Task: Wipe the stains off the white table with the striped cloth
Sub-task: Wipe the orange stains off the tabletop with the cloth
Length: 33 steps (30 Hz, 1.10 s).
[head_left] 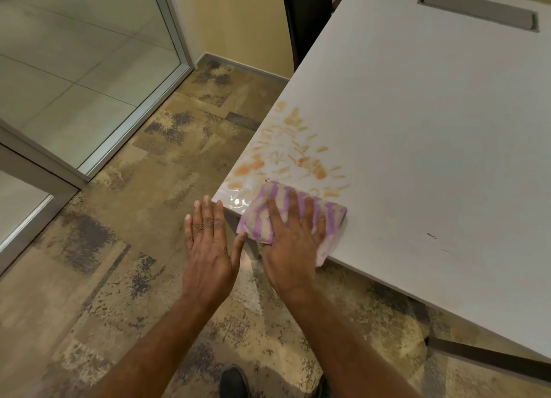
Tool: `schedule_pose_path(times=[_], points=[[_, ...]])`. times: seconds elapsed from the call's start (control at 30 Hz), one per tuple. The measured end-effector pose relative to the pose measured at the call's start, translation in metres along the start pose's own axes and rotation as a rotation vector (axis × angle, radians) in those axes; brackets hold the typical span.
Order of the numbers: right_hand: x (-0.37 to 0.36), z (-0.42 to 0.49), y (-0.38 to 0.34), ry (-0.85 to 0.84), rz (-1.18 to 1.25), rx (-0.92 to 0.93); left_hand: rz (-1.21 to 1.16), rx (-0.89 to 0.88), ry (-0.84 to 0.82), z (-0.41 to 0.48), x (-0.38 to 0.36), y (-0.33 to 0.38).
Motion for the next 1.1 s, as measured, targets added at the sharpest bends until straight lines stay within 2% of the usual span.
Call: schedule_pose_path(times=[0.1,0.23,0.37,0.47,0.57,0.63,1.1], points=[[-0.003,-0.001,-0.009,-0.014,0.026,0.094,0.007,0.005,0.005,0.001,0.005,-0.004],[0.001,-0.028,0.025,-0.018,0.064,0.163,0.016,-0.005,0.007,0.003,0.005,-0.005],[0.015,-0.054,0.085,0.054,0.138,-0.013,0.020,0.007,-0.012,0.007,0.000,-0.010],[0.022,-0.051,0.095,0.090,0.120,-0.141,0.017,0.012,-0.012,0.008,-0.003,-0.016],[0.018,-0.031,0.076,0.076,0.073,-0.223,0.015,0.015,0.000,0.009,-0.004,-0.023],[0.017,-0.017,0.059,0.074,0.063,-0.215,0.013,0.015,0.003,0.009,-0.005,-0.027],[0.000,0.063,-0.081,-0.003,-0.050,0.090,-0.016,0.047,0.008,0.014,0.004,-0.058]])
Point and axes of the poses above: each hand's wrist, its own z-axis towards the middle knuckle, its own x-axis out of the back of the hand, y = z × x, the point moved 10 cm from there along z, towards the middle knuckle, and after that the axes turned 14 degrees about -y, right-handed, at the moved point
